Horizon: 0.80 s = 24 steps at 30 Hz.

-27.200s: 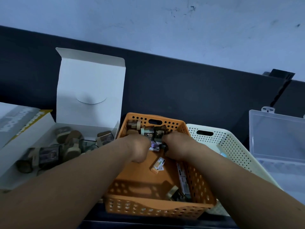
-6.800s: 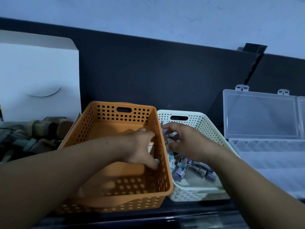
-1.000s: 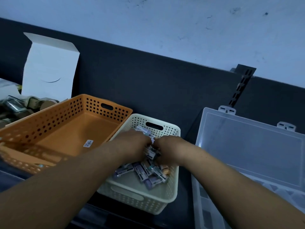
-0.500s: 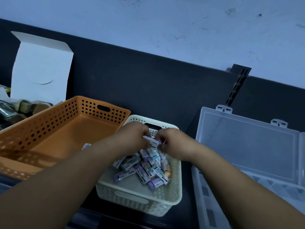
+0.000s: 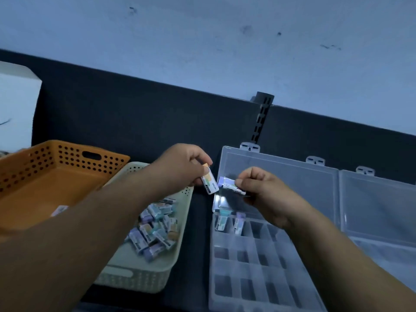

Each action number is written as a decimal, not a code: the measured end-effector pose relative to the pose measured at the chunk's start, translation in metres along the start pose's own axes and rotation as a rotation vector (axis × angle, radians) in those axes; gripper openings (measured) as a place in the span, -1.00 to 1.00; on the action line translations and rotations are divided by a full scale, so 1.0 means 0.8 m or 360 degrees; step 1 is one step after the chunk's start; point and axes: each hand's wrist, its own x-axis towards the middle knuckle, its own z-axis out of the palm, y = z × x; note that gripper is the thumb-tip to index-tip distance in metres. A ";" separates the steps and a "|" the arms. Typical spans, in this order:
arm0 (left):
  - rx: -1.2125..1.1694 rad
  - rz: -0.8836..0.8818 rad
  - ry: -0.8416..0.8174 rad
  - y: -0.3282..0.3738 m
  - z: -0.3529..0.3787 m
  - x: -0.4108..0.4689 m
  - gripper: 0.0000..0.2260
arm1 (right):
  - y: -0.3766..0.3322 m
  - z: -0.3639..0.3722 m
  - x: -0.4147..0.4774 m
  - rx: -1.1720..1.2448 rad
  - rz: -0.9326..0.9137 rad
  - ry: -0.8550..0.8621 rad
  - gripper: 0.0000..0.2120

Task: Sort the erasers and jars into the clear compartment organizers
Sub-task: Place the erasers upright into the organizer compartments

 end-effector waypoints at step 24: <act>0.1093 0.0065 -0.0239 0.016 0.194 0.044 -0.89 | 0.063 -0.149 -0.016 -0.1414 -0.0253 -0.0022 -0.82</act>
